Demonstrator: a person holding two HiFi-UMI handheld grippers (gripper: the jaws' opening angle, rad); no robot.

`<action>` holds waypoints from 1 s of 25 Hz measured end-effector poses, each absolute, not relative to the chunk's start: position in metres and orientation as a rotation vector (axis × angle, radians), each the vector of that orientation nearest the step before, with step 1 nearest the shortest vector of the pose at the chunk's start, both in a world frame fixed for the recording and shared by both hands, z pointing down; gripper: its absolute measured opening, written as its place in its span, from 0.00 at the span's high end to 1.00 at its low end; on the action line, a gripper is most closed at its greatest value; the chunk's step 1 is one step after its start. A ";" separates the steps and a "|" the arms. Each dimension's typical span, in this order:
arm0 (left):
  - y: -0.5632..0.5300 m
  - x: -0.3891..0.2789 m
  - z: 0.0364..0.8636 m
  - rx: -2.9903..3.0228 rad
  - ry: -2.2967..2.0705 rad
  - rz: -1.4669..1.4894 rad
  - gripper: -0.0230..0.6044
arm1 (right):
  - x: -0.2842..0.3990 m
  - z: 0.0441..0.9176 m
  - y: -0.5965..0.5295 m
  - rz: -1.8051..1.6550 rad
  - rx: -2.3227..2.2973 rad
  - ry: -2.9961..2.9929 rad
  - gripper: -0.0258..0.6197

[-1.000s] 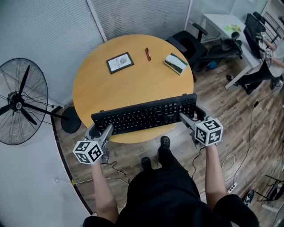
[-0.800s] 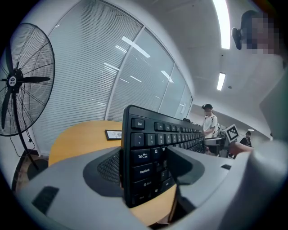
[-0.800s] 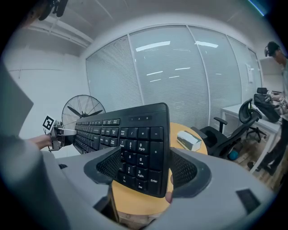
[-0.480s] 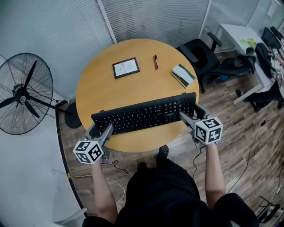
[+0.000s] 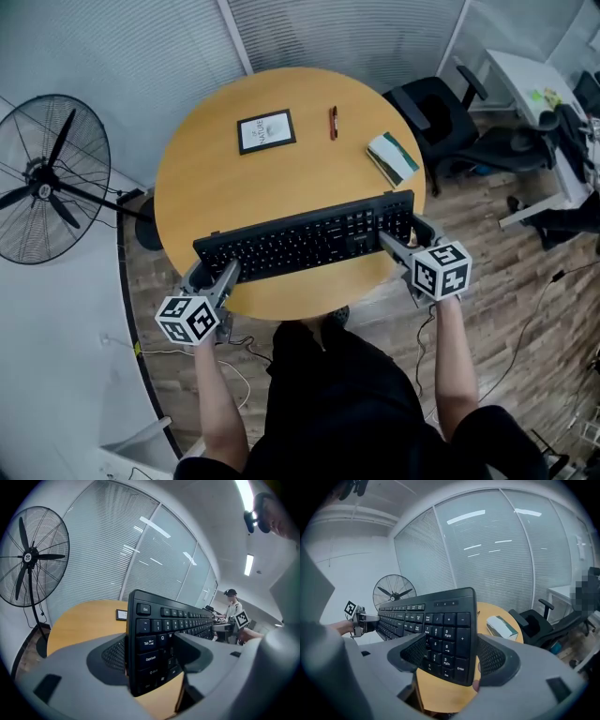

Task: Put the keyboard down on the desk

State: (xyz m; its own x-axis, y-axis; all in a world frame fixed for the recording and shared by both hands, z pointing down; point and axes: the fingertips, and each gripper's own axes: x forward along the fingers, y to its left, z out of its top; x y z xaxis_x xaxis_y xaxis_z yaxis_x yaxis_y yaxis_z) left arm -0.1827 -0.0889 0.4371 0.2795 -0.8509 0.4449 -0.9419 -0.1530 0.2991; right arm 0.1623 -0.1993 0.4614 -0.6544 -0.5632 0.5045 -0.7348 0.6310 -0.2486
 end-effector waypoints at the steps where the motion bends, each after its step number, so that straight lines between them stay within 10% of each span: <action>1: -0.088 -0.183 0.439 2.031 -1.604 0.235 0.50 | 0.162 0.465 -0.199 0.631 1.023 -2.471 0.42; 25: -0.130 -0.212 0.507 1.936 -1.459 0.328 0.50 | 0.140 0.537 -0.217 0.824 1.020 -2.299 0.42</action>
